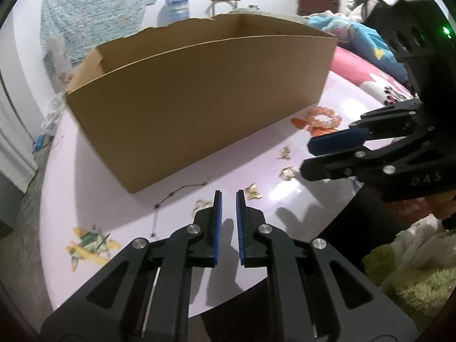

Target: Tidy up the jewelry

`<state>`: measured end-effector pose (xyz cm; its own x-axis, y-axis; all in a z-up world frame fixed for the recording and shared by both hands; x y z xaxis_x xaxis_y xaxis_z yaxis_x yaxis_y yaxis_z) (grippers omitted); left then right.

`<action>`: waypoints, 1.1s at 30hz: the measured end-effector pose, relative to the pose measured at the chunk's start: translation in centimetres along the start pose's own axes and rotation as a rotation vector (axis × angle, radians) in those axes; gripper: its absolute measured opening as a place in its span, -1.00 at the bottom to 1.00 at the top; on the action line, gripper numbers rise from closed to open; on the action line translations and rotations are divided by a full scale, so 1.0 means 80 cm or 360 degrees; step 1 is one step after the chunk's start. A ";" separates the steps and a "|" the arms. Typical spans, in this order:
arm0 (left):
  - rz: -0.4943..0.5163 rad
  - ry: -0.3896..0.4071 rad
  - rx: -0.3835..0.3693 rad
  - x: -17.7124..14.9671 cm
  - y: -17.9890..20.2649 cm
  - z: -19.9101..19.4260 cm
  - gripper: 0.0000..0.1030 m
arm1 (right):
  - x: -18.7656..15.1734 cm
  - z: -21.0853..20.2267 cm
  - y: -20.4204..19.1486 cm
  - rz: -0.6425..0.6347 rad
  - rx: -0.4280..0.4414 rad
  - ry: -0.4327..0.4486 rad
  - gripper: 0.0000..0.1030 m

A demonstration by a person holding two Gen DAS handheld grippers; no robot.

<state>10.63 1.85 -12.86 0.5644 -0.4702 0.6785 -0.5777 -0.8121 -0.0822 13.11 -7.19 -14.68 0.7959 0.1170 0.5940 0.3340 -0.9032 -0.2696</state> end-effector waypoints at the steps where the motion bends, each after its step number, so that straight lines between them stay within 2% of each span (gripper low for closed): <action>1: -0.0007 -0.0004 0.0013 -0.002 -0.004 0.000 -0.79 | 0.000 0.002 -0.003 -0.0012 0.0002 -0.0004 -0.37; 5: 0.0001 -0.0026 0.0078 -0.009 -0.021 0.001 -0.71 | 0.000 0.009 -0.017 -0.0065 0.0024 -0.0025 -0.37; 9: 0.0022 -0.0052 0.0072 -0.011 -0.027 0.007 -0.57 | 0.000 0.010 -0.026 -0.0085 0.0042 -0.0030 -0.37; 12: 0.0050 -0.0074 0.0062 -0.012 -0.026 0.014 -0.57 | 0.000 0.010 -0.025 -0.0073 0.0046 -0.0029 -0.37; 20: -0.0006 -0.0097 -0.0023 -0.012 -0.025 0.016 -0.56 | 0.000 0.010 -0.021 -0.0043 0.0042 -0.0028 -0.37; 27: 0.0000 -0.0096 -0.0005 -0.013 -0.024 0.018 -0.57 | 0.000 0.012 -0.022 -0.0042 0.0042 -0.0025 -0.37; 30: 0.0003 -0.0092 -0.0001 -0.012 -0.024 0.019 -0.59 | 0.000 0.013 -0.023 -0.0039 0.0038 -0.0021 -0.37; 31: 0.0005 -0.0090 -0.0005 -0.012 -0.023 0.019 -0.68 | 0.000 0.013 -0.023 -0.0038 0.0036 -0.0019 -0.37; 33: 0.0010 -0.0088 0.0000 -0.011 -0.022 0.020 -0.71 | 0.000 0.011 -0.023 -0.0035 0.0031 -0.0013 -0.37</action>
<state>12.08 3.14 -14.44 0.5926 -0.4934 0.6367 -0.5811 -0.8092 -0.0862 12.96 -5.17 -14.85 0.7923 0.1403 0.5938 0.3612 -0.8922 -0.2711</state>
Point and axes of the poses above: each gripper's, at about its wrist camera, not at the fingertips, and z roughly the way its jaws point, y to its right, x to its top, the point moved 10 cm from there along z, roughly the way its jaws point, and after that the axes turned 5 degrees about z, right-handed, at the moved point
